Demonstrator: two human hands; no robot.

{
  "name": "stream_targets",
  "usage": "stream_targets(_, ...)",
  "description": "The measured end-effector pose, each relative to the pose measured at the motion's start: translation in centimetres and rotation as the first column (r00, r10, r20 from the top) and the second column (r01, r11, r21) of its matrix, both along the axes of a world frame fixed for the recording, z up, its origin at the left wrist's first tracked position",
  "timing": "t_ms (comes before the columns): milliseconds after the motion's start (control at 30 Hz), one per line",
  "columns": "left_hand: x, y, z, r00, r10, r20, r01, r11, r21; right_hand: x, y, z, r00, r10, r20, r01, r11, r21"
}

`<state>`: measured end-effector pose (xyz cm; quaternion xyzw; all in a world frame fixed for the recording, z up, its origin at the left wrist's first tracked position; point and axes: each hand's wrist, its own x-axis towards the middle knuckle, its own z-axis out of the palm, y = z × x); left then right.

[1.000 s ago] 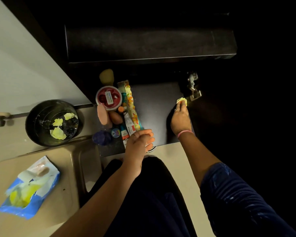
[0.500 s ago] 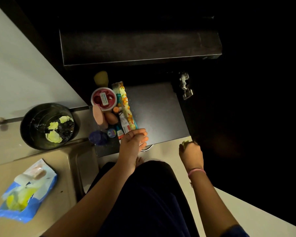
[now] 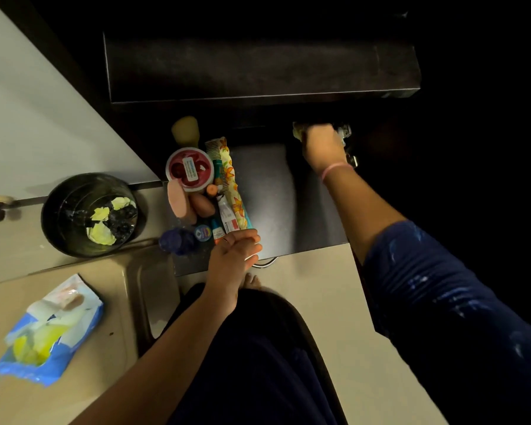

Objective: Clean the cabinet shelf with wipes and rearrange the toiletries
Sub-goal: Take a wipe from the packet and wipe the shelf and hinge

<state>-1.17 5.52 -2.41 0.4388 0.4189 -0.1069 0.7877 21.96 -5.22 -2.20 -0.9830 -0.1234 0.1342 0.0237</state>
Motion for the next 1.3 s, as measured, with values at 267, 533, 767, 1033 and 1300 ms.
stream_targets(267, -0.5, 0.2, -1.3, 0.994, 0.088, -0.062, -0.090, 0.995, -0.039, -0.6, -0.4, -3.3, 0.984, -0.091, -0.156, 0.075, 0.992, -0.106)
stream_targets(533, -0.1, -0.8, -1.1, 0.998, 0.044, -0.048, -0.045, 0.999, -0.021, -15.6, -8.2, -3.8, 0.985, -0.054, -0.161, 0.021, 0.980, -0.196)
stream_targets(767, -0.1, -0.9, -0.8, 0.998, 0.043, -0.038, -0.044, 0.999, -0.030, -17.7, -10.3, -2.1, 0.947, -0.072, -0.313, -0.001, 0.974, -0.225)
stream_targets(1033, -0.8, -0.9, -0.7, 0.994, 0.092, -0.058, -0.093, 0.995, -0.022, -3.5, -0.4, -3.0, 0.996, -0.046, -0.072, 0.064, 0.962, 0.265)
stream_targets(1300, -1.1, -0.7, -0.9, 0.989, 0.131, -0.065, -0.133, 0.991, -0.021, -7.9, 0.9, -5.0, 0.995, -0.093, -0.046, 0.098, 0.985, 0.144)
